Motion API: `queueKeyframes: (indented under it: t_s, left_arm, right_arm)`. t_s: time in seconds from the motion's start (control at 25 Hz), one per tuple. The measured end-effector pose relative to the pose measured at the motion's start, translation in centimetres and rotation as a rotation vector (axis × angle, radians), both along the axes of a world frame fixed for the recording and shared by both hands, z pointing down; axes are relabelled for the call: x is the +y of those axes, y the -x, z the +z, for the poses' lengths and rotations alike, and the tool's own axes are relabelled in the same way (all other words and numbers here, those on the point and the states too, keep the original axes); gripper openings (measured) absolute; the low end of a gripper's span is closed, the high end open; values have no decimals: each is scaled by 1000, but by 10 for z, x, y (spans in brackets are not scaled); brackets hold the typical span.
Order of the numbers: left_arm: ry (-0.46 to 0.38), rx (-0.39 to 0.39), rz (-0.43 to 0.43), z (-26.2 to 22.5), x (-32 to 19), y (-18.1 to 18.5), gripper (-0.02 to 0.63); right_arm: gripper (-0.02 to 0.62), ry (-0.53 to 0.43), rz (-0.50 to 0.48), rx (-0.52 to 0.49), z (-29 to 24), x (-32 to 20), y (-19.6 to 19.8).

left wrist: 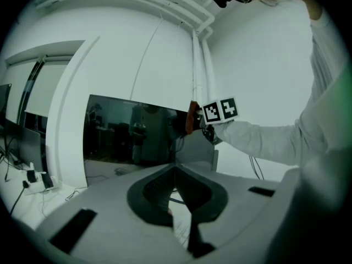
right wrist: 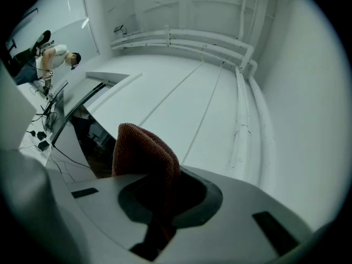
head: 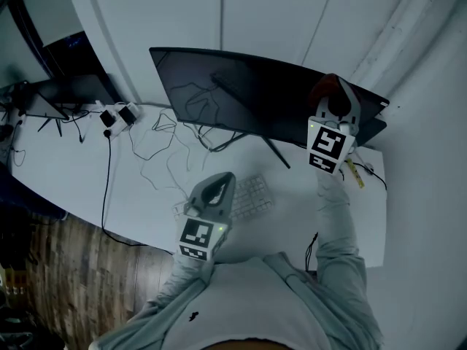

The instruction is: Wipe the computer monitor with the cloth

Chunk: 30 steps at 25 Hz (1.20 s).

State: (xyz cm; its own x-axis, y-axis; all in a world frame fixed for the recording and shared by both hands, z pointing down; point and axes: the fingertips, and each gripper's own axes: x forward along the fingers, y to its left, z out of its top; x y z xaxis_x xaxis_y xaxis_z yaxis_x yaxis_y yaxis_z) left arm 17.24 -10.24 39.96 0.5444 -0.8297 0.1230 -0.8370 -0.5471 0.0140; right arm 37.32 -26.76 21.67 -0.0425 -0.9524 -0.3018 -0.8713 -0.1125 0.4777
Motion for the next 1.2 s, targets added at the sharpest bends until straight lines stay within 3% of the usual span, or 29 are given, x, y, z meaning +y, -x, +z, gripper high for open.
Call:
queueKeyframes:
  t_s: [0.64, 1.2]
  left_arm:
    - [11, 25, -136, -7, -12, 195, 21]
    - [-11, 9, -119, -7, -14, 295, 21]
  right_arm:
    - [35, 25, -135, 51, -3, -34, 225]
    - [35, 15, -212, 82, -4, -54, 377]
